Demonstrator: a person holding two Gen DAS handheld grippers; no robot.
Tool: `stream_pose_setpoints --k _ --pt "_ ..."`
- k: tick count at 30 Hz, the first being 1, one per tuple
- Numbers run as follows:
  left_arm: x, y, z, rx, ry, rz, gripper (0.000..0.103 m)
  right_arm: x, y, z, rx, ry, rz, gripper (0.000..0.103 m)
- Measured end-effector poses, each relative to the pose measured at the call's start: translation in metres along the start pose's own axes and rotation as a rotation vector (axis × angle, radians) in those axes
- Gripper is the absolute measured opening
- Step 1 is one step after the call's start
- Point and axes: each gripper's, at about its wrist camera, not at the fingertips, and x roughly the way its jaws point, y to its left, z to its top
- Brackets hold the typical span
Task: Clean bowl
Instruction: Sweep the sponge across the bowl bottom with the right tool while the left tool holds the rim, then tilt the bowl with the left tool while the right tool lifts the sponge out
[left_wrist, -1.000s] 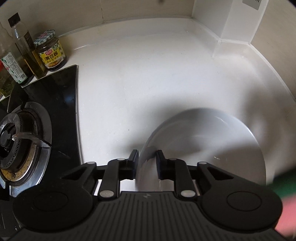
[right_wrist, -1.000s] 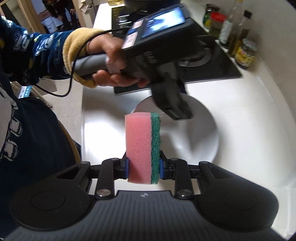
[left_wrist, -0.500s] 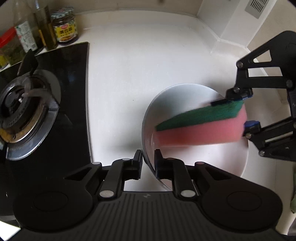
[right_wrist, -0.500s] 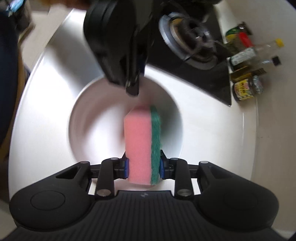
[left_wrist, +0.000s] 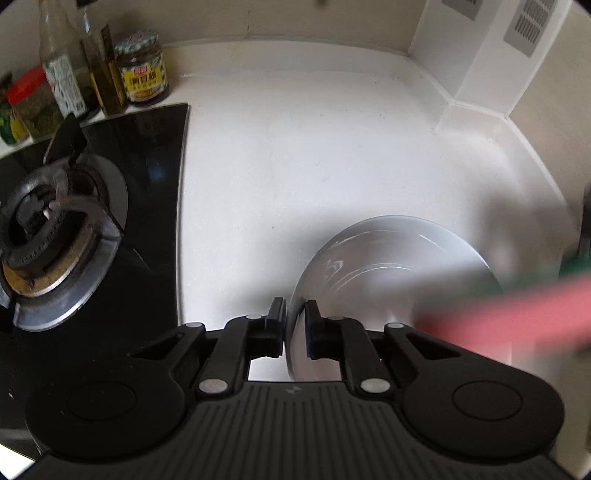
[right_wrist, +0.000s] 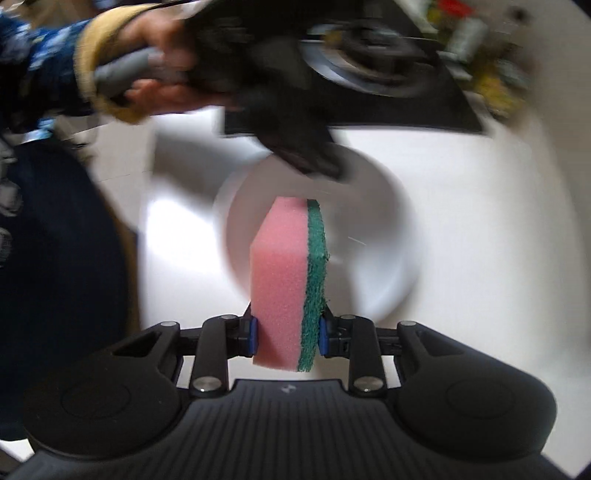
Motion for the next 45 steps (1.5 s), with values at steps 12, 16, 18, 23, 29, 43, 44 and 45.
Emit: stream_pose_setpoints --k 12,16,18,23,29,43,44,45 --pt "-0.002 0.001 -0.005 0.002 -0.005 -0.002 0.008 0.038 -0.006 0.079 -0.454 -0.001 -0.262 0.025" --pt "-0.004 0.004 -0.007 -0.018 -0.010 -0.012 0.008 0.072 0.010 0.091 -0.668 0.038 -0.255 0.025" --pt "-0.004 0.004 -0.008 -0.022 -0.014 -0.010 0.008 0.080 0.011 0.094 -0.730 0.058 -0.255 0.025" --pt "-0.004 0.000 -0.008 -0.026 -0.028 0.011 0.010 0.076 0.001 0.092 -0.653 0.108 -0.220 0.025" --pt "-0.004 -0.003 -0.007 -0.034 -0.035 0.017 0.016 0.069 -0.017 0.072 -0.399 0.189 -0.185 0.025" --pt "-0.006 -0.010 -0.009 -0.039 -0.036 0.057 0.015 0.043 -0.024 0.012 0.145 0.257 -0.133 0.025" --pt "-0.005 -0.009 -0.007 -0.031 -0.026 0.051 0.015 0.041 -0.024 0.016 0.166 0.239 -0.169 0.025" --pt "-0.004 -0.008 -0.003 -0.020 -0.008 0.039 0.014 0.041 -0.023 0.023 0.166 0.215 -0.210 0.025"
